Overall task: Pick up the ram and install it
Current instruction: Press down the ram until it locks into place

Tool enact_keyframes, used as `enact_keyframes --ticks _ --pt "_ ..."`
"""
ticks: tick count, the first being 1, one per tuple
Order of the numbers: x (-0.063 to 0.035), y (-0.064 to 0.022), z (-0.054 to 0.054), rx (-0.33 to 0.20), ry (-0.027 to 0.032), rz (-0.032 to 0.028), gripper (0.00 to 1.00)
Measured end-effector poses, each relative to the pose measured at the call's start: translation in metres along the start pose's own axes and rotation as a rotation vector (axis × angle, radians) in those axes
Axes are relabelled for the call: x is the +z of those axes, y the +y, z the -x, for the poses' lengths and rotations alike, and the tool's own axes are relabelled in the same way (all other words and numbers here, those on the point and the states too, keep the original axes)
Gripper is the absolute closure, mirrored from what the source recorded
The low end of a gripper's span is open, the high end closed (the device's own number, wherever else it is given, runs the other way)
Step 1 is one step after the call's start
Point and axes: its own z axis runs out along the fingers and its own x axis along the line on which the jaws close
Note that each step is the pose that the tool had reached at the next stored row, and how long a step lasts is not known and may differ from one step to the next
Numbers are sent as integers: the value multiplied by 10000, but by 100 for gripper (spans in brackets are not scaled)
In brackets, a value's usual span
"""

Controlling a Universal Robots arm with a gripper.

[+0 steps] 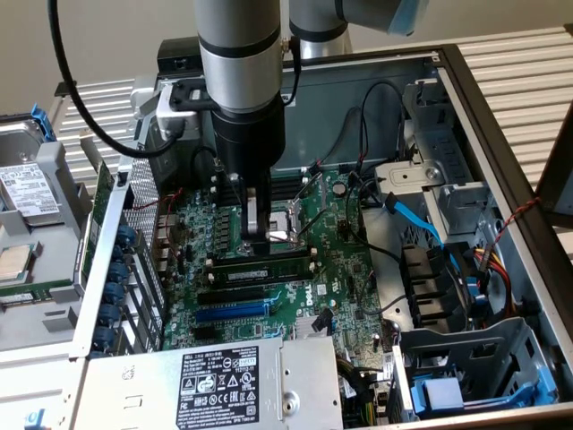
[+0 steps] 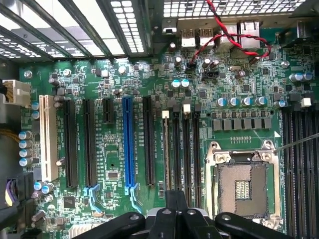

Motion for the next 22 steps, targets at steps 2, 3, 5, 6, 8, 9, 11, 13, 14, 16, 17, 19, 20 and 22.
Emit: enact_keyframes --ticks 2,3,5,6,8,9,11,13,14,16,17,19,20,22 --pt "0 0 0 294 -2 2 89" --pt "0 0 0 421 -3 3 89" --pt "0 0 0 680 -5 5 89" --pt "0 0 0 811 -5 6 89" --pt "0 0 0 1068 -7 8 89" --pt "0 0 0 1197 -8 8 89" --pt "0 0 0 1459 -10 10 89" --pt "0 0 0 1722 -11 12 89" --pt "0 0 0 1856 -12 13 89" --pt "0 0 0 2126 -14 14 89" --pt "0 0 0 2265 -15 15 89" --pt "0 0 0 2540 -16 18 89" --pt "0 0 0 2675 -17 18 89" --pt "0 0 0 2945 -19 20 89"
